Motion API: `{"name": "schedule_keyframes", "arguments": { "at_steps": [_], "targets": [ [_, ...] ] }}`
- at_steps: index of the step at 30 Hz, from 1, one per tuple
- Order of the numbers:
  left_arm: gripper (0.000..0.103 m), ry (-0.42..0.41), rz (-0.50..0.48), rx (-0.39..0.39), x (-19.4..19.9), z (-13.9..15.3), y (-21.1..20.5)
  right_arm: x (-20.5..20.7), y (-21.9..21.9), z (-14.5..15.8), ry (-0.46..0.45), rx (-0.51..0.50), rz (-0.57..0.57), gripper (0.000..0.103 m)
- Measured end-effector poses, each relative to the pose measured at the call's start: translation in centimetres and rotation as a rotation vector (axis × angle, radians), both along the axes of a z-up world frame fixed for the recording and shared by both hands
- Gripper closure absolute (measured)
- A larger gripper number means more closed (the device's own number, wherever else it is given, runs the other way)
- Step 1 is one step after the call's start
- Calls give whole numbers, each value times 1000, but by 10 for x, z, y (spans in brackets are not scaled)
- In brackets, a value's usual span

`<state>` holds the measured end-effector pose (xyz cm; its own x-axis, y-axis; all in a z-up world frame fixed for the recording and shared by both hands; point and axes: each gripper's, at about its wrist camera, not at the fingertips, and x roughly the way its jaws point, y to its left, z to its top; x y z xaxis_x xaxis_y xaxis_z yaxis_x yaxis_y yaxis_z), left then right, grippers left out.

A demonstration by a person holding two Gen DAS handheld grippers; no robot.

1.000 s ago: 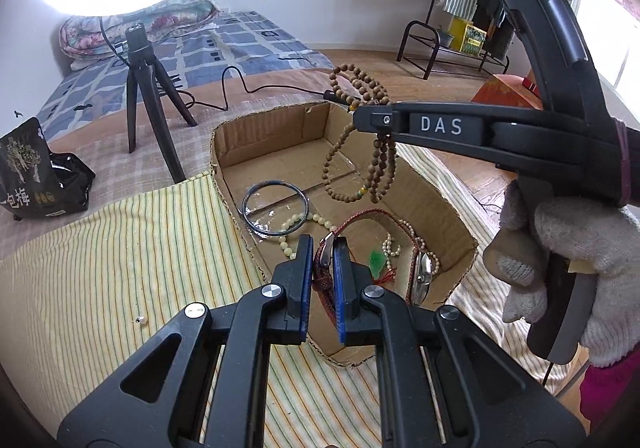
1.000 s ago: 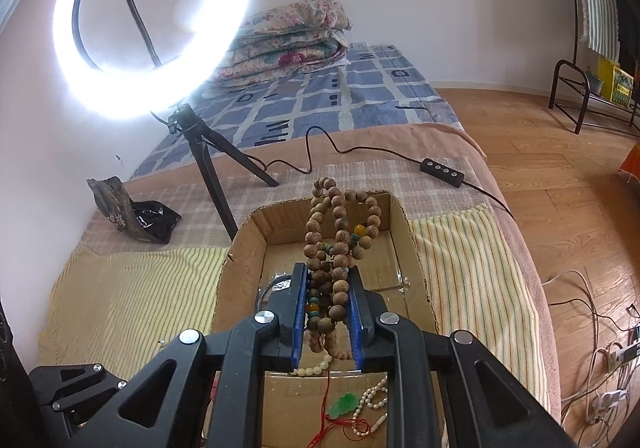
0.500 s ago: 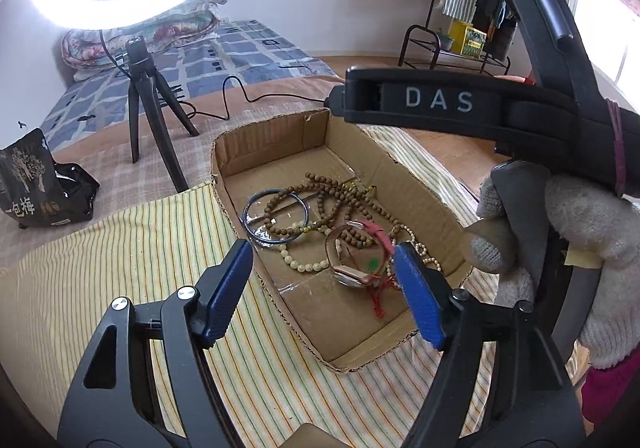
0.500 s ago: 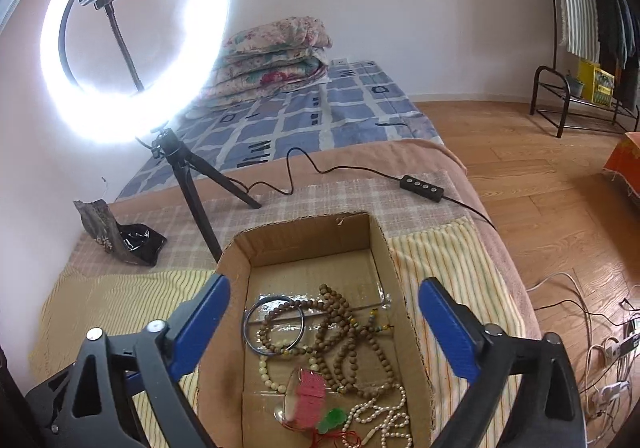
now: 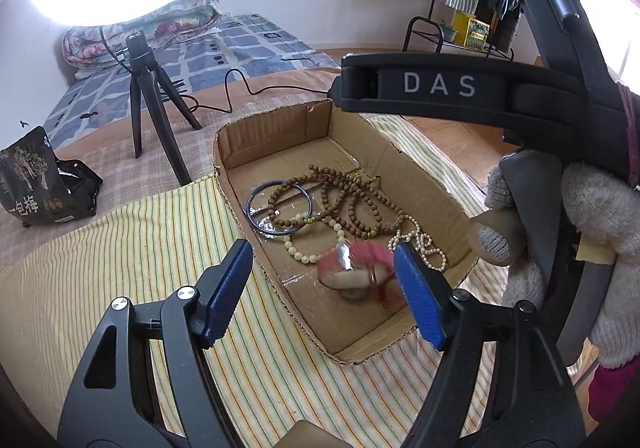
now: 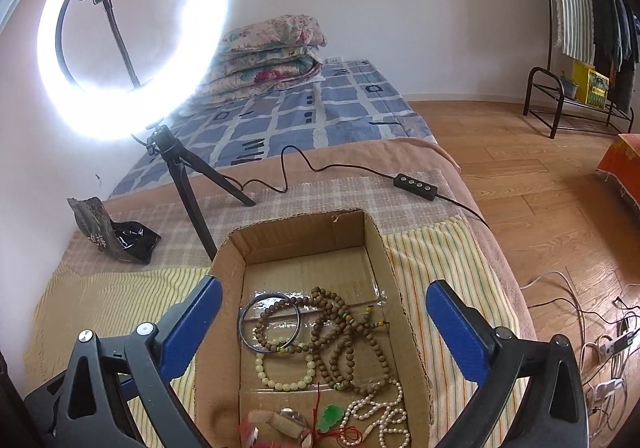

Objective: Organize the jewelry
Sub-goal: 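Withdraw both open tools from the box toward the small pearl earring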

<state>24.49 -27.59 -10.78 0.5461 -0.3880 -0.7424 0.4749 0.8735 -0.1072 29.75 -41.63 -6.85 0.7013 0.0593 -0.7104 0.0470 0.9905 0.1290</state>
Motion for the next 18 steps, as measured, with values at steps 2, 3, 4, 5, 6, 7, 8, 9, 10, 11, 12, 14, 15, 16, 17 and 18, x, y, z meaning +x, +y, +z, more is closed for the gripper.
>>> {"name": "schedule_keyframes", "arguments": {
  "at_steps": [2, 3, 4, 5, 6, 7, 8, 9, 10, 11, 12, 14, 15, 16, 17, 18],
  "targets": [
    [28, -2, 0, 1, -2, 1, 1, -2, 0, 2, -4, 1, -5, 0],
    [28, -3, 1, 0, -3, 2, 2, -2, 1, 3, -6, 2, -7, 0],
    [28, -4, 0, -1, -4, 3, 3, -3, 1, 5, -9, 3, -9, 0],
    [28, -5, 0, -3, -5, 4, 4, -5, 2, 7, -12, 3, -11, 0],
    [28, -6, -1, -5, -6, 5, 5, -6, 3, 8, -14, 2, -13, 0],
    [28, -8, -1, -6, -6, 6, 7, -8, 4, 10, -16, -1, -15, 0],
    [28, -11, 0, -6, -7, 7, 8, -9, 5, 11, -17, -4, -16, 0],
    [28, -13, 0, -6, -8, 8, 10, -10, 6, 13, -17, -7, -16, 0],
    [28, -15, -1, -6, -9, 9, 12, -11, 6, 14, -18, -11, -16, 0],
    [28, -17, -1, -6, -10, 10, 13, -12, 6, 16, -19, -13, -17, 0],
    [28, -20, 0, -6, -11, 11, 15, -13, 7, 18, -20, -16, -19, 0],
    [28, -24, 1, -7, -13, 13, 20, -17, 8, 22, -22, -16, -25, 0],
    [27, -26, 2, -8, -13, 14, 22, -19, 7, 24, -23, -14, -30, 0],
    [28, -29, 3, -10, -14, 15, 25, -21, 7, 26, -24, -11, -34, 0],
    [27, -34, 7, -10, -15, 17, 29, -24, 6, 27, -25, -9, -38, 0],
    [28, -35, 9, -9, -15, 17, 32, -26, 6, 29, -26, -8, -42, 0]
  ]
}}
